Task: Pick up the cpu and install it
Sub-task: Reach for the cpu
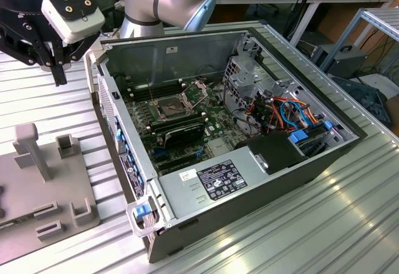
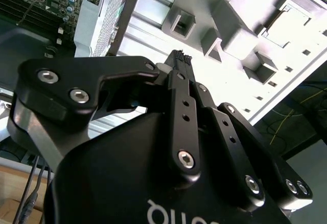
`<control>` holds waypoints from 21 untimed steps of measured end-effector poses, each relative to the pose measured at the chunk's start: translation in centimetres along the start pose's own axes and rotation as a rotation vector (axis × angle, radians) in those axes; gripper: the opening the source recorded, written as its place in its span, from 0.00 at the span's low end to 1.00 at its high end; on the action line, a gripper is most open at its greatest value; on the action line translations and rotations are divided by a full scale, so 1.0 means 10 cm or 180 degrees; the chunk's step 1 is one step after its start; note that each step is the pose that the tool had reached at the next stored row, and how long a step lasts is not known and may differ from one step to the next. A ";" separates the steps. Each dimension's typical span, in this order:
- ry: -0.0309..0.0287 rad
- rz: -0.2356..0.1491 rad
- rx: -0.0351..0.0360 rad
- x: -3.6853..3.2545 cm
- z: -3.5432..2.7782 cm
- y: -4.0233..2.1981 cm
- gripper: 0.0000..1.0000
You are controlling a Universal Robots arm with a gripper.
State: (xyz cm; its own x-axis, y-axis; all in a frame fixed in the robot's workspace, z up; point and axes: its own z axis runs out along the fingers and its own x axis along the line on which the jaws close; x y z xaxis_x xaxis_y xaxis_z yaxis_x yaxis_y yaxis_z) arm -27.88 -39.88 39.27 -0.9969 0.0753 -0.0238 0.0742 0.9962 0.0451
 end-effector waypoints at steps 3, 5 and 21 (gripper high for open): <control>0.0000 0.0001 0.0000 0.014 0.000 -0.001 0.11; 0.0000 0.0000 0.0000 0.026 -0.001 -0.002 0.11; 0.0000 0.0000 0.0000 0.154 -0.004 -0.012 0.11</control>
State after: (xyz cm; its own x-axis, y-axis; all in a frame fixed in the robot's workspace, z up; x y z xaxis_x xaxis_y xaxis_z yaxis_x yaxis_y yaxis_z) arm -29.43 -39.88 39.27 -0.9969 0.0752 -0.0239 0.0741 0.9962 0.0451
